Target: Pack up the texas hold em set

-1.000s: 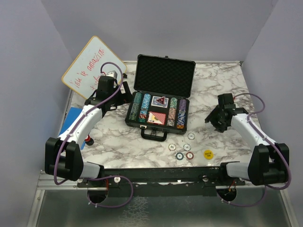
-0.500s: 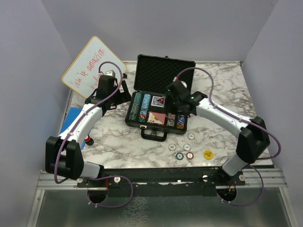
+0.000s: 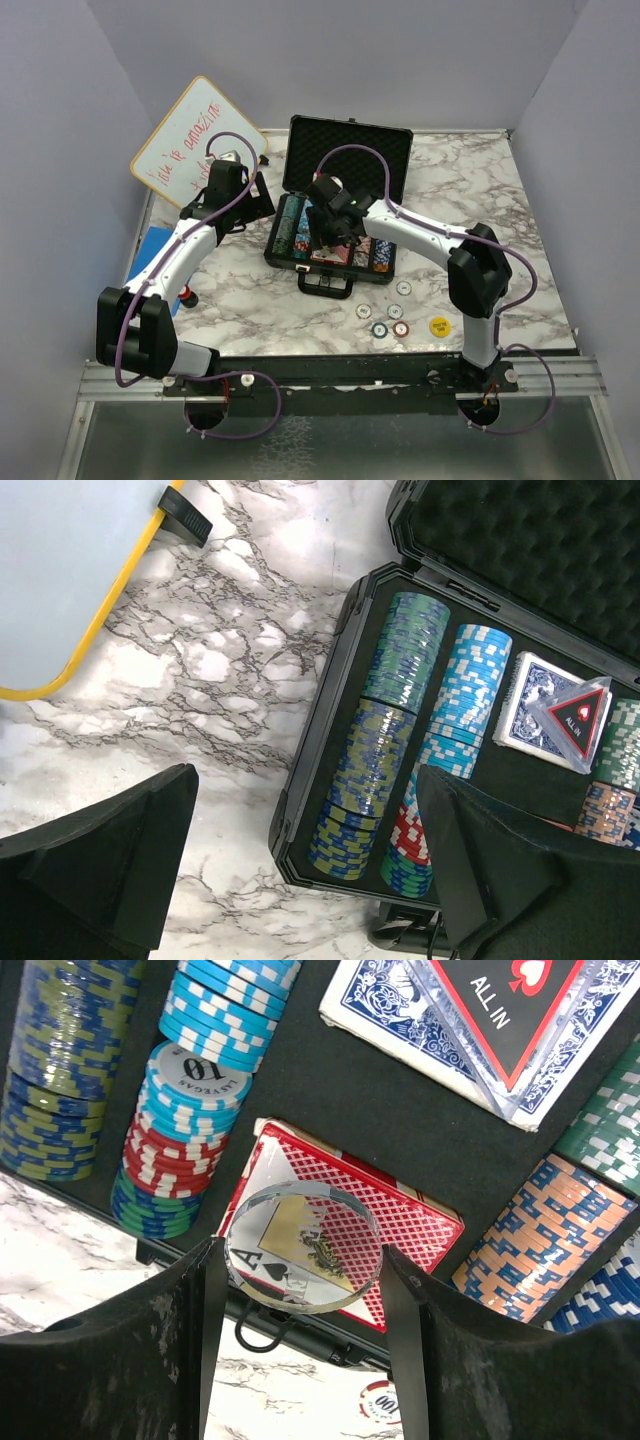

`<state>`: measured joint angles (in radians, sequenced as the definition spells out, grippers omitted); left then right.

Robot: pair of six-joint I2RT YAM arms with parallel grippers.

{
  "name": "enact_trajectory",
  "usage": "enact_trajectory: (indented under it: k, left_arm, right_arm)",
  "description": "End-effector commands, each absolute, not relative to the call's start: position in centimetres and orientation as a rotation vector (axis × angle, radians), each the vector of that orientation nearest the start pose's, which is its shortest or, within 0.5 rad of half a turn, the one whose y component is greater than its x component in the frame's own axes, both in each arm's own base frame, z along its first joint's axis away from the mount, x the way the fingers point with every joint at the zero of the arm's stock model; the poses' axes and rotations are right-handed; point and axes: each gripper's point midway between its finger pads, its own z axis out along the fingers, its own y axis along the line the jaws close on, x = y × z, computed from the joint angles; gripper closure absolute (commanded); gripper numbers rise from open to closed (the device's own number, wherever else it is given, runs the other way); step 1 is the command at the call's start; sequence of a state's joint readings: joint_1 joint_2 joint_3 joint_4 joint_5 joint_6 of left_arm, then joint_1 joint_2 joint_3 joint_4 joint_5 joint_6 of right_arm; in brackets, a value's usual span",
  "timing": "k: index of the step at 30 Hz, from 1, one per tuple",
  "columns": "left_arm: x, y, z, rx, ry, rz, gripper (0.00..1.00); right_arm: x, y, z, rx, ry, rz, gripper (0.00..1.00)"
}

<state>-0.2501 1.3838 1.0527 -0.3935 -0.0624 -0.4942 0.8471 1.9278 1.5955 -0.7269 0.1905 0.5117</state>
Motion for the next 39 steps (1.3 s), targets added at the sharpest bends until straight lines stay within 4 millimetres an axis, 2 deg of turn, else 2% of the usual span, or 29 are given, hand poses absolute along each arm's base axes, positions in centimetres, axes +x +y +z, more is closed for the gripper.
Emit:
enact_trajectory:
  k: [1,7,11,14,19,21,23,26,29,31,34,37,39]
  left_arm:
    - [37.5,-10.1,15.9,-0.336,2.283,-0.285,0.01]
    - [37.4,-10.0,15.6,-0.338,2.29,-0.281,0.01]
    - [37.4,-10.1,15.4,-0.339,2.295,-0.284,0.01]
    - [37.4,-10.2,15.4,-0.338,2.297,-0.287,0.01]
    - [37.3,-10.2,15.5,-0.335,2.295,-0.294,0.01]
    - [37.3,-10.3,15.6,-0.334,2.294,-0.297,0.01]
    - [37.3,-10.3,15.6,-0.337,2.292,-0.298,0.01]
    - [37.2,-10.4,15.6,-0.337,2.295,-0.305,0.01]
    - [37.2,-10.5,15.5,-0.336,2.298,-0.312,0.01]
    - [37.2,-10.6,15.5,-0.336,2.298,-0.319,0.01]
    - [37.4,-10.8,15.6,-0.338,2.298,-0.333,0.01]
    - [37.5,-11.1,15.6,-0.338,2.299,-0.353,0.01]
    - [37.5,-11.3,15.6,-0.337,2.302,-0.367,0.01]
  right_arm:
    - [30.9,32.3,9.5,-0.425,2.631,0.145,0.39]
    - [30.3,31.9,8.5,-0.452,2.683,0.104,0.36]
    - [30.5,31.9,8.5,-0.445,2.683,0.093,0.27]
    - [31.1,32.2,10.0,-0.409,2.64,0.115,0.19]
    - [32.2,31.5,14.1,-0.312,2.531,0.13,0.16]
    - [32.3,30.0,15.3,-0.245,2.497,0.098,0.16]
    - [32.4,27.6,16.2,-0.14,2.473,0.049,0.16]
    - [32.0,23.0,16.9,0.054,2.451,-0.027,0.15]
    - [30.7,17.8,16.8,0.257,2.452,-0.101,0.16]
    - [29.1,14.8,16.0,0.362,2.473,-0.153,0.16]
    - [25.9,11.3,14.3,0.49,2.534,-0.229,0.15]
    - [22.9,9.7,12.0,0.549,2.606,-0.245,0.12]
    - [21.4,9.1,10.5,0.587,2.643,-0.23,0.06]
